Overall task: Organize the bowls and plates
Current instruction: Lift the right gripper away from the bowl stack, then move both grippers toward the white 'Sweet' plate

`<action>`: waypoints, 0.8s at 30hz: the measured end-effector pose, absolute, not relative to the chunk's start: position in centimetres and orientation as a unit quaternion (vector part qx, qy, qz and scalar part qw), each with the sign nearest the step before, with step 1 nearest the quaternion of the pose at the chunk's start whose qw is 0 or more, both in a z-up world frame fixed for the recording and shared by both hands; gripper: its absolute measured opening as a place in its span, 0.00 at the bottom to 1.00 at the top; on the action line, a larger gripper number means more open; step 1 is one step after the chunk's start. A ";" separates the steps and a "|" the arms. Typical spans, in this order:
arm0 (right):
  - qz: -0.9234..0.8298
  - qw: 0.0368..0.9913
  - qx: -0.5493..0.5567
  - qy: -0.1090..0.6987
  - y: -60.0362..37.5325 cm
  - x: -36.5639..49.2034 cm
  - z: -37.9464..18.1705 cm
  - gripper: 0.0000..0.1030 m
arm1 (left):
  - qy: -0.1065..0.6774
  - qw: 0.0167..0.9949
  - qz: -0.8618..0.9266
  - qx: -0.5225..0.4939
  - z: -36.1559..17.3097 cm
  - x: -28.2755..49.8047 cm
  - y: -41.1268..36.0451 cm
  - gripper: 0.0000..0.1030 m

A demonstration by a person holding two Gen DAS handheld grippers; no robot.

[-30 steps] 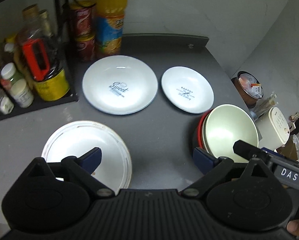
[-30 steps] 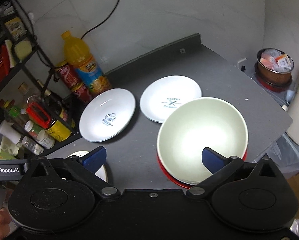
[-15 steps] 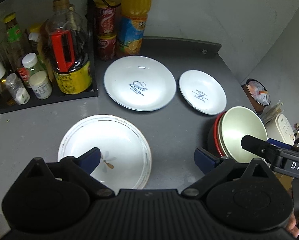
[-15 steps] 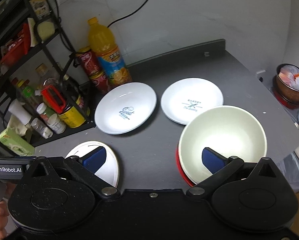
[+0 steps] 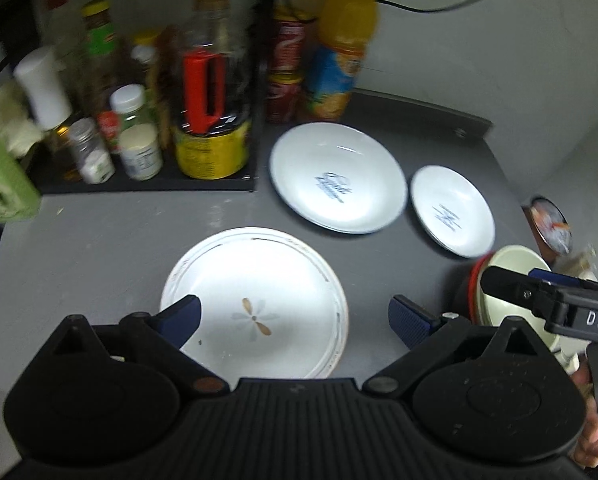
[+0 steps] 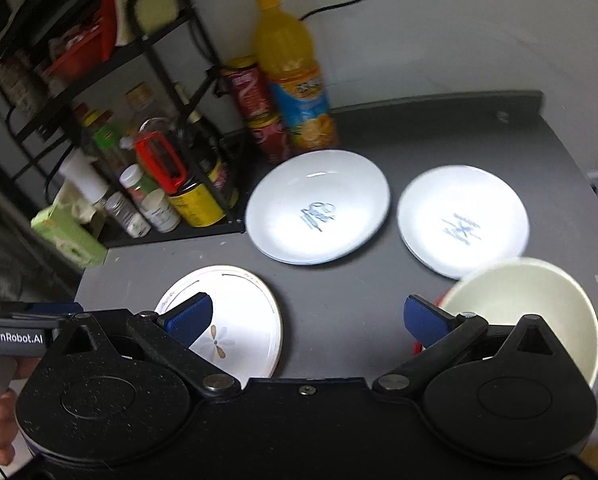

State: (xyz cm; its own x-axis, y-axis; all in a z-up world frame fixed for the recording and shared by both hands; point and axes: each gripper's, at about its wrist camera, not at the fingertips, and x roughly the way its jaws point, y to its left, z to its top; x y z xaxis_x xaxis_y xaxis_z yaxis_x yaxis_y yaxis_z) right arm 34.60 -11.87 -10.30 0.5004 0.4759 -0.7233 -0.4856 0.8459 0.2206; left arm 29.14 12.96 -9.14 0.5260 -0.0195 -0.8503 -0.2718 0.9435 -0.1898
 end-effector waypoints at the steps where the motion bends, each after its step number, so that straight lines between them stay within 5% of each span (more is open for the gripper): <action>1: 0.285 0.865 -0.014 0.414 -11.6 34.9 -10.2 1.00 | 0.481 0.859 0.081 -0.156 -9.1 29.2 13.1 0.96; 24: 0.335 0.831 -0.063 0.439 -11.5 43.8 -11.6 1.00 | 0.464 0.828 0.210 -0.235 -10.8 33.1 13.2 0.96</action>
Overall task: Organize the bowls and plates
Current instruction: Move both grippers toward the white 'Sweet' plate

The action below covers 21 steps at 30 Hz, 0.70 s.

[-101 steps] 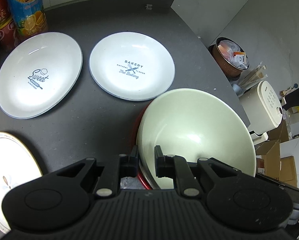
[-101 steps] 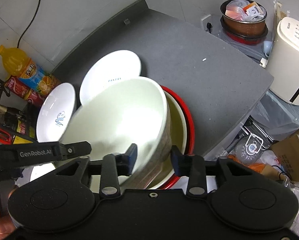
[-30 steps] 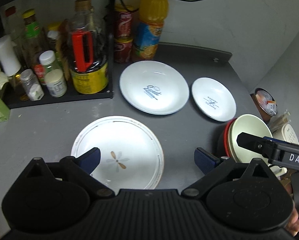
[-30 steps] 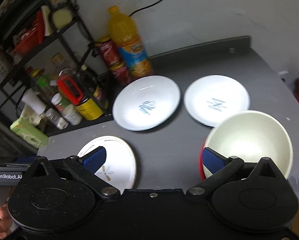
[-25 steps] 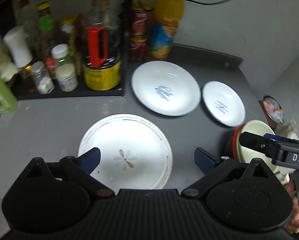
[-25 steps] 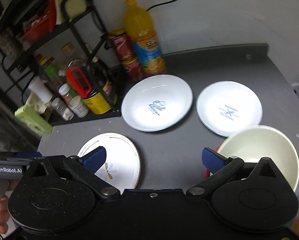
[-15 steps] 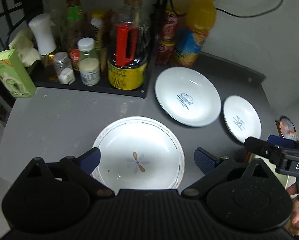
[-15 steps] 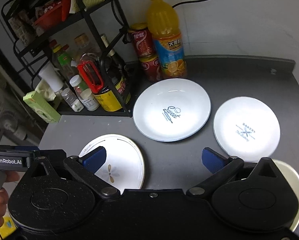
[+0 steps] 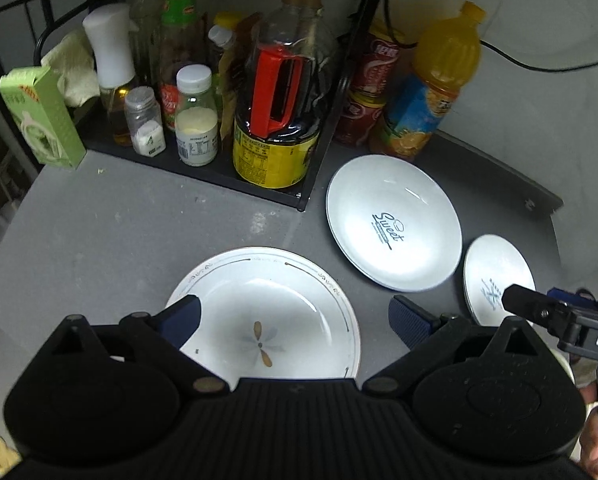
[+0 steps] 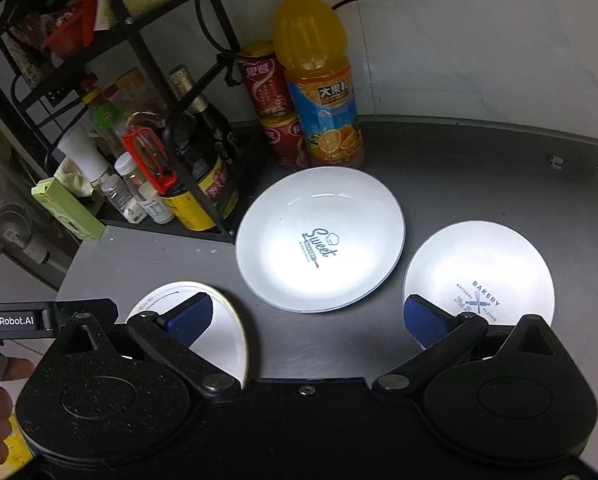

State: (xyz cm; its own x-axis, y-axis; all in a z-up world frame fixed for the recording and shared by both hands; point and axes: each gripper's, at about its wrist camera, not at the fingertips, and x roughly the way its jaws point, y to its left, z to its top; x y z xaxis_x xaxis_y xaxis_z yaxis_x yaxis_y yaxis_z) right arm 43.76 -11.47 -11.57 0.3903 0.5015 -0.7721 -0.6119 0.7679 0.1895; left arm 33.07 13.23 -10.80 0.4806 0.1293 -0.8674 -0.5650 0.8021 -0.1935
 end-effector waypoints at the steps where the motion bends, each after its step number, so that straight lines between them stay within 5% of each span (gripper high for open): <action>1: 0.333 0.831 -0.065 0.441 -11.5 44.1 -11.7 1.00 | 0.464 0.826 0.213 -0.238 -11.0 33.3 13.2 0.96; 12: 0.336 0.831 -0.056 0.440 -11.9 47.7 -13.2 0.99 | 0.449 0.819 0.220 -0.282 -13.6 37.1 13.0 0.94; 21: 0.314 0.828 -0.041 0.462 -11.0 52.2 -15.7 0.83 | 0.440 0.807 0.226 -0.322 -16.9 39.9 13.6 0.83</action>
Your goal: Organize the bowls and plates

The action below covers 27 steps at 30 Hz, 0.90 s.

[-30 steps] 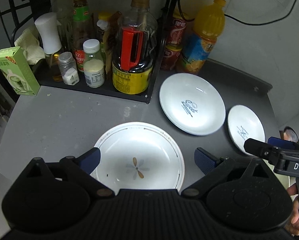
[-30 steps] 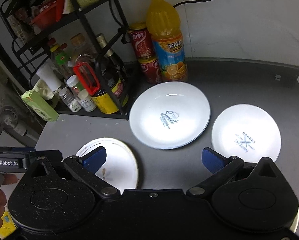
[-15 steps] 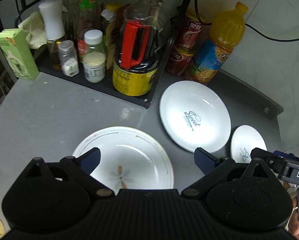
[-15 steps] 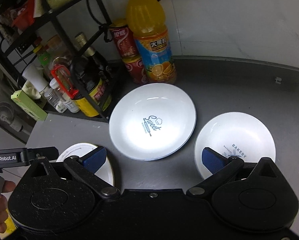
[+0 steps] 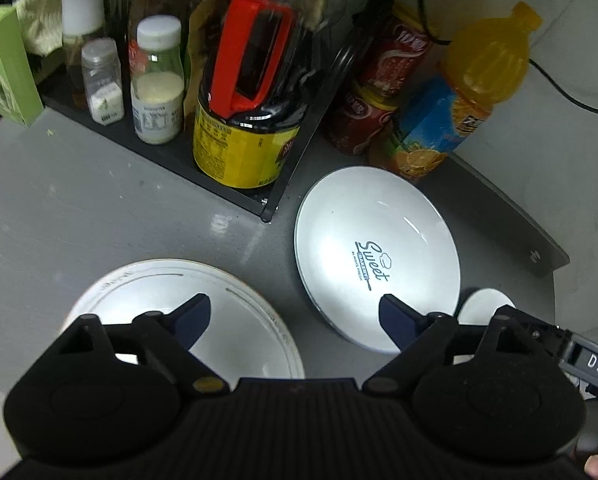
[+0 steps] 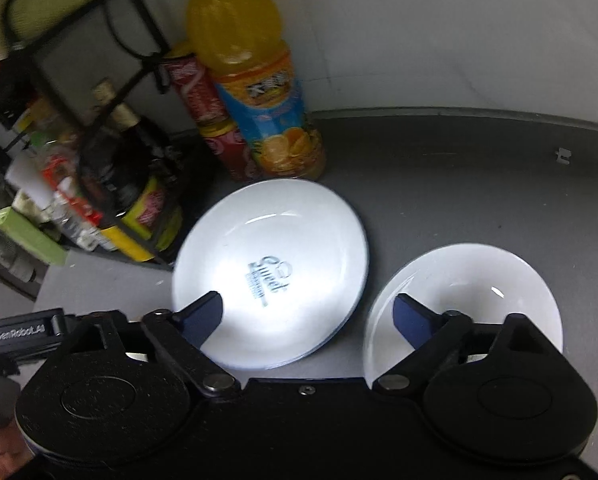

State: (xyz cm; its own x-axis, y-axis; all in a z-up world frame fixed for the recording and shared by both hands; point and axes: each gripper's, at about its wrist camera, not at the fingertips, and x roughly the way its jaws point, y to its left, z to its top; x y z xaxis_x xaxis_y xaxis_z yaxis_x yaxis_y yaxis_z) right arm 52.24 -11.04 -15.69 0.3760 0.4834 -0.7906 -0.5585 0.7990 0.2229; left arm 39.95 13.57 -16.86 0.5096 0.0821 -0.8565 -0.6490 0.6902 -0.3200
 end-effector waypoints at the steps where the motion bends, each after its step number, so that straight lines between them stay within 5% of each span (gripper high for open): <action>1: 0.314 0.827 -0.038 0.465 -10.9 52.8 -16.0 0.81 | 0.439 0.805 0.226 -0.329 -17.3 40.2 13.7 0.82; 21: 0.285 0.806 -0.030 0.517 -8.4 60.5 -22.5 0.68 | 0.436 0.771 0.255 -0.387 -24.6 47.3 15.7 0.35; 27: 0.277 0.803 -0.034 0.526 -8.4 61.4 -23.8 0.52 | 0.442 0.758 0.279 -0.391 -26.7 48.4 15.0 0.22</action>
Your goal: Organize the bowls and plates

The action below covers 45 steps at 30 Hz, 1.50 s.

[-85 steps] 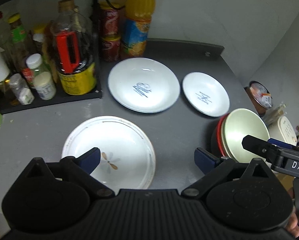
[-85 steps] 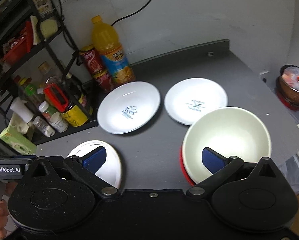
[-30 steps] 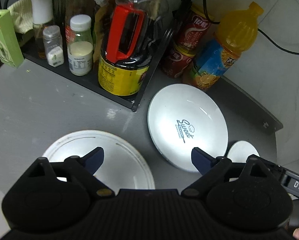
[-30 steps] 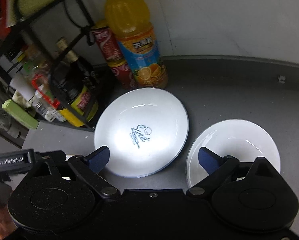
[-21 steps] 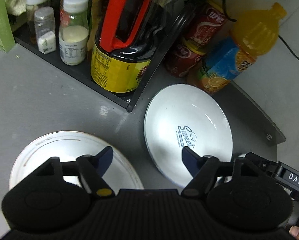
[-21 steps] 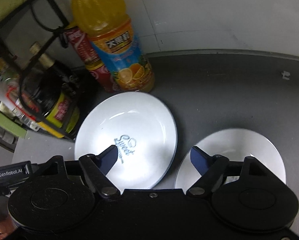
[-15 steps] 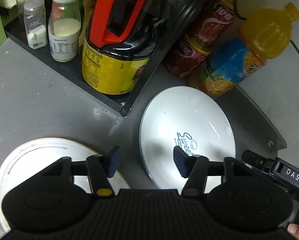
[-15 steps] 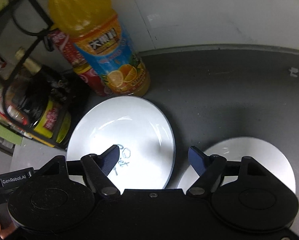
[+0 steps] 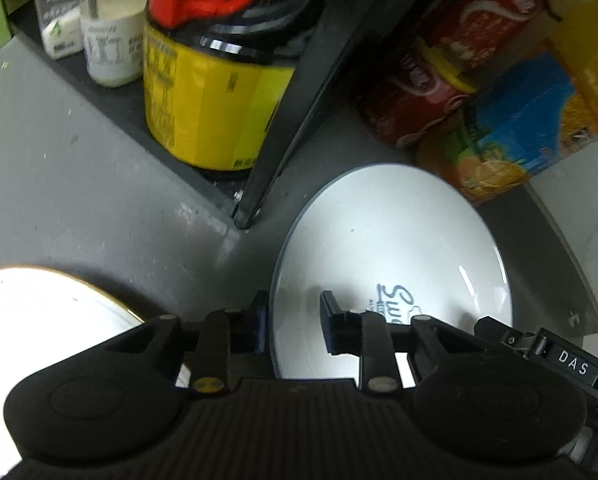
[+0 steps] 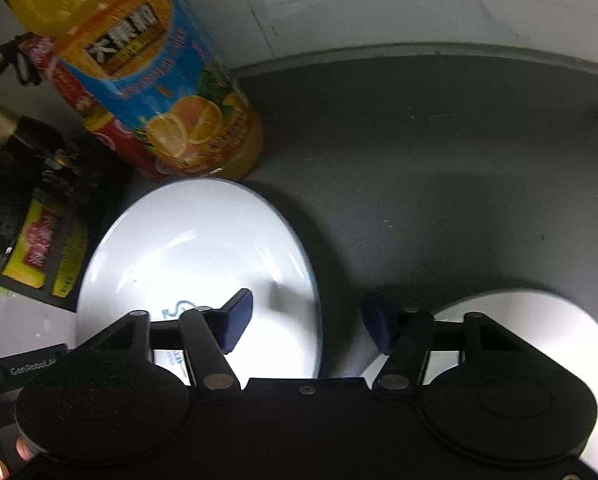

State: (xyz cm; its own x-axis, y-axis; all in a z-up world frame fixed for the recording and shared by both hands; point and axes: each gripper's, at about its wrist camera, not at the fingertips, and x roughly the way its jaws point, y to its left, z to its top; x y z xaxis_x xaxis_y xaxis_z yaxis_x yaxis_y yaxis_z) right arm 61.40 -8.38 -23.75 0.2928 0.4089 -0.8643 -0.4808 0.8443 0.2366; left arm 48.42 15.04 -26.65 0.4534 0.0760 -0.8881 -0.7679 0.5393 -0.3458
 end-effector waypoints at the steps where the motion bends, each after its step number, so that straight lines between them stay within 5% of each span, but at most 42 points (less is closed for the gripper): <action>1: 0.277 0.801 -0.034 0.529 -8.4 61.5 -24.0 0.50 | 0.437 0.757 0.283 -0.394 -26.9 48.4 15.0 0.20; 6: 0.282 0.804 -0.043 0.522 -8.1 61.7 -24.0 0.44 | 0.429 0.757 0.292 -0.396 -26.8 48.8 15.1 0.19; 11: 0.295 0.798 -0.033 0.525 -8.0 62.0 -24.2 0.21 | 0.421 0.754 0.288 -0.413 -27.0 48.7 16.0 0.19; 29: 0.299 0.820 -0.013 0.487 -9.5 59.6 -20.8 0.07 | 0.400 0.747 0.254 -0.468 -25.7 45.9 17.9 0.11; 45: 0.283 0.834 0.020 0.473 -10.2 55.5 -18.8 0.05 | 0.407 0.750 0.211 -0.476 -24.2 42.1 18.9 0.11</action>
State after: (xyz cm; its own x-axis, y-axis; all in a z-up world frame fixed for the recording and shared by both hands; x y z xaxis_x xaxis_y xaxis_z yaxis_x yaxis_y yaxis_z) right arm 55.53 -10.24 -18.79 0.3926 0.4898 -0.7784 -0.4529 0.8396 0.2999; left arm 42.10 18.85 -24.16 0.5795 -0.0707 -0.8119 -0.7049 0.4565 -0.5428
